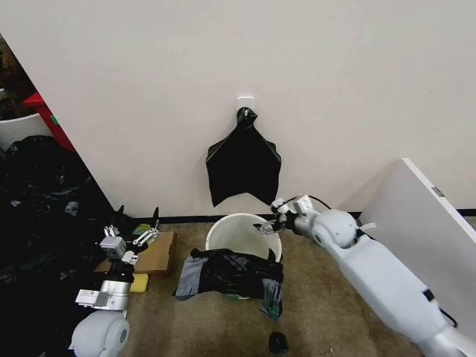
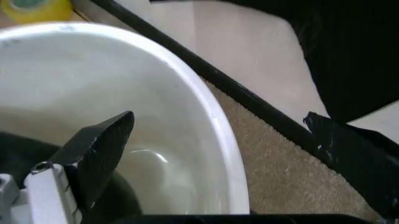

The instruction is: Place the garbage bag over the trash bin.

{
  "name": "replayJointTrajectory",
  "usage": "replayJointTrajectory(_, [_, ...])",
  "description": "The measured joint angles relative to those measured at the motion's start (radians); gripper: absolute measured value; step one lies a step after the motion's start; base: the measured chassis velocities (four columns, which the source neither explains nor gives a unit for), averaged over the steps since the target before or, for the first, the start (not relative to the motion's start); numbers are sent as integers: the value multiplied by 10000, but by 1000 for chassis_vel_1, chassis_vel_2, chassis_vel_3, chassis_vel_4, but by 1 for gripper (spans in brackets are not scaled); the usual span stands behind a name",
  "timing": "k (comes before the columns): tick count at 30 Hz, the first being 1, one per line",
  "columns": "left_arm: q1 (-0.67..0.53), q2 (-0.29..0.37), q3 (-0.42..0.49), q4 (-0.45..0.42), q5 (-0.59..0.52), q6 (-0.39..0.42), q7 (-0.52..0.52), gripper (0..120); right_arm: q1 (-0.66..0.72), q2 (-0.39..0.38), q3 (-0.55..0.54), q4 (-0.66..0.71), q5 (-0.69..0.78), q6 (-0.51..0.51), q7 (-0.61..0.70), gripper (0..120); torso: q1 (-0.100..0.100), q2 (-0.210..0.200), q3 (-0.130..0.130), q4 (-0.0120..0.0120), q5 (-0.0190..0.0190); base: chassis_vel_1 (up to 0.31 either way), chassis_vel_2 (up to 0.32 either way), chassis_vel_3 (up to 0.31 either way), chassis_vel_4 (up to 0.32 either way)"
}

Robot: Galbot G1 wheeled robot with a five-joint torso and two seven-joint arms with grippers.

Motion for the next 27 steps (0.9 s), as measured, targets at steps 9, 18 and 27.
replayJointTrajectory(9, [133,-76,149,117,439,-33,-267,100,83,360,-266,-813,-889,-35,-375,75,-1,0,0,-3,3,0,0,0,0])
replayJointTrajectory(18, [96,-60,347,194,849,-41,-698,100,-16,480,-398,-792,-415,68,217,40,-1,0,-1,-3,2,0,0,0,0])
replayJointTrajectory(27, [115,-37,564,204,1181,-39,-1020,100,-355,441,-347,-348,1215,-233,2160,12,-2,0,-1,1,4,0,0,0,0])
